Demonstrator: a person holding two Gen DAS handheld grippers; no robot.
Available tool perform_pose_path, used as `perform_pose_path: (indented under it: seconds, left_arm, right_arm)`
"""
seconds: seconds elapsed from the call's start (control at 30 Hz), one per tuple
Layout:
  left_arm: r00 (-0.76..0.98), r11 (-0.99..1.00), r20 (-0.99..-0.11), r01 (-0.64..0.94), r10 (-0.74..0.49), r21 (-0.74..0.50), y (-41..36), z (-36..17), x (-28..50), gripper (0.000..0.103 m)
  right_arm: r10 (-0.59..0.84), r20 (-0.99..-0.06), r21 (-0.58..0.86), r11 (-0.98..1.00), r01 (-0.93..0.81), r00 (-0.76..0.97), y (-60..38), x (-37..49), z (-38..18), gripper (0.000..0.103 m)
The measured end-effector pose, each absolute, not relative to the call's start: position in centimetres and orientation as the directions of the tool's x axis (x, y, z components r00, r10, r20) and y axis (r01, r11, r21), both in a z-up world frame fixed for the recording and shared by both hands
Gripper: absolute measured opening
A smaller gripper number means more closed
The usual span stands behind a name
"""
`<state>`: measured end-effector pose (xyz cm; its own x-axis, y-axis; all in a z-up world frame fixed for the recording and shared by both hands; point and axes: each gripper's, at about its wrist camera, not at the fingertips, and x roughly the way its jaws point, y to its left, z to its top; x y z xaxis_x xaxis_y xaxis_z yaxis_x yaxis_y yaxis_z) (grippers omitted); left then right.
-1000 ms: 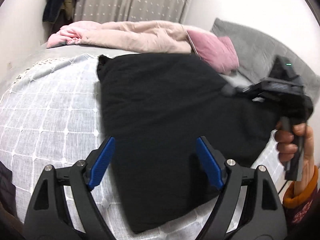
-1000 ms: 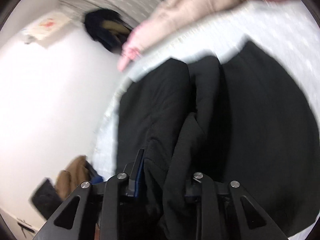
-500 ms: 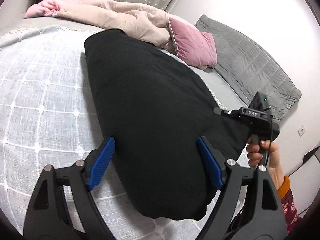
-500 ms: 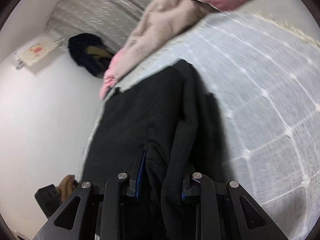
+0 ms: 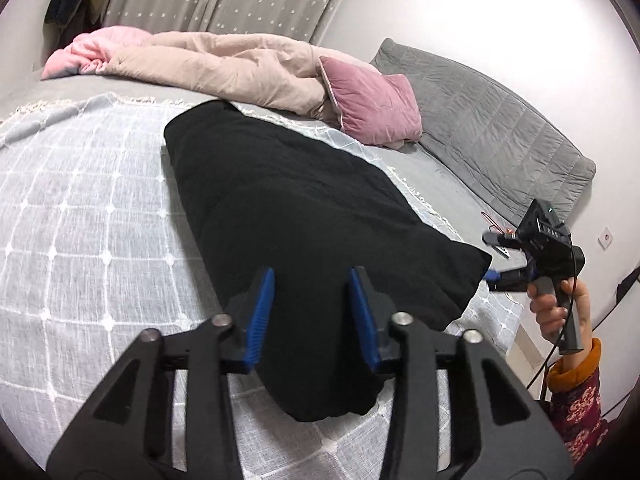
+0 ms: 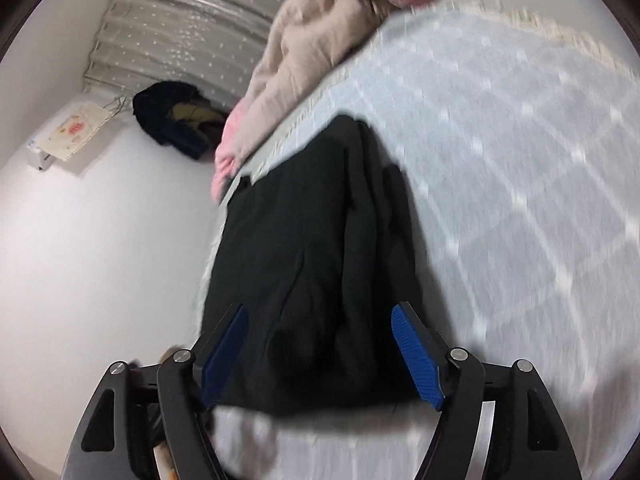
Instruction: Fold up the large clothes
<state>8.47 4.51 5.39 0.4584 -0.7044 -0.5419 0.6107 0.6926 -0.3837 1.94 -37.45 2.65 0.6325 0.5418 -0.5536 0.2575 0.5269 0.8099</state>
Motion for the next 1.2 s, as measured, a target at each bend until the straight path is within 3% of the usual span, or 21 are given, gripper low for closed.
perform_pose_path:
  seconds: [0.2,0.27,0.33,0.4,0.5,0.63,0.67,0.77,0.8,0.9,0.93,1.0,1.03,1.07,1.1,1.17,1.2]
  left_arm:
    - [0.489,0.708,-0.542,0.626,-0.683,-0.328,4.4,5.6,8.1,0.029]
    - [0.492,0.707,-0.538,0.630,-0.684,-0.322,4.1,5.6,8.1,0.029]
    - [0.498,0.706,-0.533,0.634,-0.685,-0.315,3.8,5.5,8.1,0.029]
    - [0.507,0.707,-0.522,0.634,-0.686,-0.313,3.4,5.5,8.1,0.029]
    - [0.520,0.696,-0.487,0.648,-0.702,-0.310,2.9,6.0,7.9,0.029]
    - [0.521,0.681,-0.485,0.690,-0.703,-0.246,1.0,5.8,7.1,0.029]
    - [0.517,0.681,-0.503,0.699,-0.693,-0.219,0.2,5.3,6.9,0.029]
    - [0.502,0.676,-0.583,0.728,-0.639,-0.114,-2.8,3.1,6.3,0.028]
    - [0.514,0.678,-0.609,0.733,-0.604,-0.055,-3.8,2.2,6.0,0.028]
    - [0.560,0.685,-0.624,0.726,-0.545,0.053,-4.7,1.8,5.0,0.028]
    - [0.554,0.687,-0.627,0.725,-0.548,0.041,-4.4,2.3,5.0,0.028]
    - [0.532,0.695,-0.628,0.719,-0.568,-0.021,-3.3,3.2,5.4,0.030]
    - [0.517,0.698,-0.628,0.714,-0.582,-0.058,-2.7,3.5,5.7,0.034]
    - [0.497,0.697,-0.627,0.709,-0.601,-0.106,-2.0,3.9,5.9,0.047]
    - [0.477,0.694,-0.621,0.702,-0.623,-0.157,-1.3,4.3,6.2,0.067]
    - [0.478,0.716,-0.617,0.666,-0.625,-0.209,-0.3,4.9,6.8,0.093]
    - [0.478,0.723,-0.618,0.652,-0.624,-0.226,-0.1,5.1,7.2,0.094]
  right_arm:
    - [0.684,-0.402,0.911,0.362,0.195,0.609,-37.0,2.2,1.5,0.076]
    - [0.663,-0.437,0.890,0.418,0.184,0.607,-36.3,2.5,1.8,0.076]
    - [0.612,-0.529,0.833,0.507,0.220,0.588,-35.3,3.5,1.1,0.074]
    - [0.568,-0.565,0.797,0.562,0.220,0.598,-34.3,4.6,0.9,0.037]
    - [0.489,-0.543,0.745,0.655,0.124,0.682,-33.4,5.6,4.5,0.028]
    - [0.417,-0.427,0.676,0.737,-0.023,0.803,-33.0,4.2,9.5,0.026]
    - [0.382,-0.445,0.650,0.760,-0.001,0.810,-33.2,3.9,9.4,0.026]
    - [0.259,-0.657,0.545,0.813,0.208,0.708,-34.3,4.9,5.2,0.026]
    - [0.270,-0.742,0.530,0.796,0.292,0.614,-34.9,5.7,2.0,0.027]
    - [0.313,-0.751,0.569,0.753,0.330,0.581,-35.9,5.3,-0.8,0.039]
    - [0.318,-0.739,0.583,0.743,0.328,0.594,-36.1,4.9,-0.3,0.043]
    - [0.301,-0.722,0.586,0.744,0.320,0.622,-36.4,4.0,1.1,0.064]
    - [0.293,-0.720,0.583,0.747,0.319,0.629,-36.7,3.6,1.6,0.070]
    - [0.288,-0.711,0.588,0.744,0.317,0.642,-36.9,3.3,1.9,0.077]
    - [0.294,-0.698,0.602,0.734,0.314,0.653,-37.1,3.2,1.9,0.081]
    - [0.339,-0.647,0.671,0.679,0.299,0.683,-38.0,3.4,1.9,0.083]
    - [0.367,-0.616,0.711,0.640,0.292,0.697,-38.6,3.6,1.6,0.083]
